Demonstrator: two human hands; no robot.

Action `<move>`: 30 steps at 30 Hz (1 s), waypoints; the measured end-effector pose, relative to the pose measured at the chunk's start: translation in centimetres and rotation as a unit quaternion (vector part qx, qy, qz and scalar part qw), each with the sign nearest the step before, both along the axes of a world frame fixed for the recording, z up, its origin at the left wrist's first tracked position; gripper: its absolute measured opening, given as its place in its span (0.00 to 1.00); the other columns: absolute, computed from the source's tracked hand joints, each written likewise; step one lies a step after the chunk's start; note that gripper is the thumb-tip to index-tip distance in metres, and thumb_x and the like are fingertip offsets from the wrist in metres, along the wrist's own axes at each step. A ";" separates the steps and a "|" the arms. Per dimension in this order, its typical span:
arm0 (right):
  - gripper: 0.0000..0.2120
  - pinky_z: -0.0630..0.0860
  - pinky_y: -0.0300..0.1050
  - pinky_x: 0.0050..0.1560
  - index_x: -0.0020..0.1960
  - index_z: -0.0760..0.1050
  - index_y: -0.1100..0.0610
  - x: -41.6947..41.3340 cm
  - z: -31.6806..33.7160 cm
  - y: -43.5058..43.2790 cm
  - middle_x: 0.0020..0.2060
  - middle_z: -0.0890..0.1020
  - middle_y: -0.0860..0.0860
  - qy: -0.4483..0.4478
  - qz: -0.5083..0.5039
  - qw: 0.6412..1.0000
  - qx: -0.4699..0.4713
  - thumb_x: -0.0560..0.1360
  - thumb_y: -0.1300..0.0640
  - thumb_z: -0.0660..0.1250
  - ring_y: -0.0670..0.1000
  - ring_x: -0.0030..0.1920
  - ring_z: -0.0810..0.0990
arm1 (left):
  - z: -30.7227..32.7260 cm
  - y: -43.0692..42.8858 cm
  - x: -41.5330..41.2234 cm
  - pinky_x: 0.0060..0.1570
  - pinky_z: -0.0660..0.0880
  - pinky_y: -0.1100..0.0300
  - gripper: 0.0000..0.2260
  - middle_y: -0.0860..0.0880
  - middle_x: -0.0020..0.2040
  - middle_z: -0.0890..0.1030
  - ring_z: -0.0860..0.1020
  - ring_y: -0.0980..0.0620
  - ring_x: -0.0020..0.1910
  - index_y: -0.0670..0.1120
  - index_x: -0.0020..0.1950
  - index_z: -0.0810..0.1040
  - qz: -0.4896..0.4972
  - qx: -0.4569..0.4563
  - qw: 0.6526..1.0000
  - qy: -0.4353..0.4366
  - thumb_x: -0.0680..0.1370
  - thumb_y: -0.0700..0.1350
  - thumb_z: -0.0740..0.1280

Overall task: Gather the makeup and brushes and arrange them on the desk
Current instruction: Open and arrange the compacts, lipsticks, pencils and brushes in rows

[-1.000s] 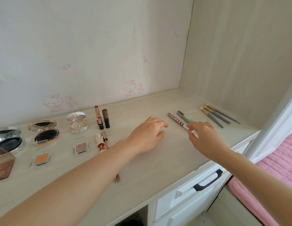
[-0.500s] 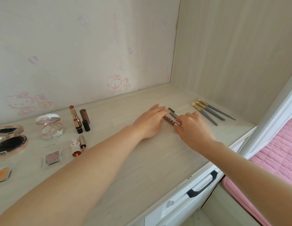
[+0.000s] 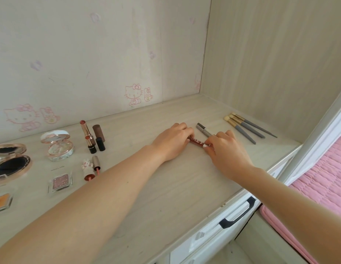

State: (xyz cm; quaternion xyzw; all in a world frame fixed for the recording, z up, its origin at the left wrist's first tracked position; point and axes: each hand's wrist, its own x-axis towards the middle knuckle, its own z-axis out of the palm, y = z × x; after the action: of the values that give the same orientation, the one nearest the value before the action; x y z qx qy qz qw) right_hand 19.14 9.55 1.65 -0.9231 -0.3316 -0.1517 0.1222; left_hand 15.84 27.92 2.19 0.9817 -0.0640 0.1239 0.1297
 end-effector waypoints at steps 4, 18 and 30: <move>0.13 0.68 0.43 0.52 0.58 0.76 0.53 -0.7 -0.2 -0.1 0.50 0.78 0.51 -0.013 0.011 1.000 -0.001 0.80 0.48 0.59 0.53 0.52 0.69 | 0.1 0.2 -1.1 0.55 0.71 0.50 0.08 0.48 0.55 0.74 0.69 0.48 0.60 0.46 0.58 0.75 -0.007 0.004 1.000 -0.009 0.80 0.41 0.60; 0.06 0.76 0.49 0.43 0.52 0.77 0.55 -5.2 2.3 0.8 0.40 0.79 0.47 0.083 0.070 0.986 0.126 0.77 0.55 0.66 0.49 0.41 0.75 | 2.5 1.9 -8.3 0.49 0.71 0.54 0.03 0.51 0.49 0.75 0.71 0.51 0.51 0.46 0.53 0.73 -0.016 -0.016 0.999 -0.048 0.81 0.44 0.60; 0.06 0.69 0.30 0.39 0.51 0.78 0.50 -12.1 4.6 4.2 0.37 0.79 0.43 0.153 0.150 0.962 0.171 0.77 0.58 0.65 0.47 0.42 0.78 | 3.8 4.5 -19.3 0.48 0.72 0.55 0.05 0.56 0.46 0.75 0.71 0.56 0.49 0.50 0.54 0.72 0.029 -0.033 0.992 -0.121 0.78 0.45 0.63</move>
State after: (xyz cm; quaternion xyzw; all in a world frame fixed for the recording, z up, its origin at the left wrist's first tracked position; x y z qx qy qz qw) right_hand 7.04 13.71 6.24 -0.8404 -0.4123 -0.0433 0.3491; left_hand -3.43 32.40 5.99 0.9562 -0.0468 0.2474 0.1493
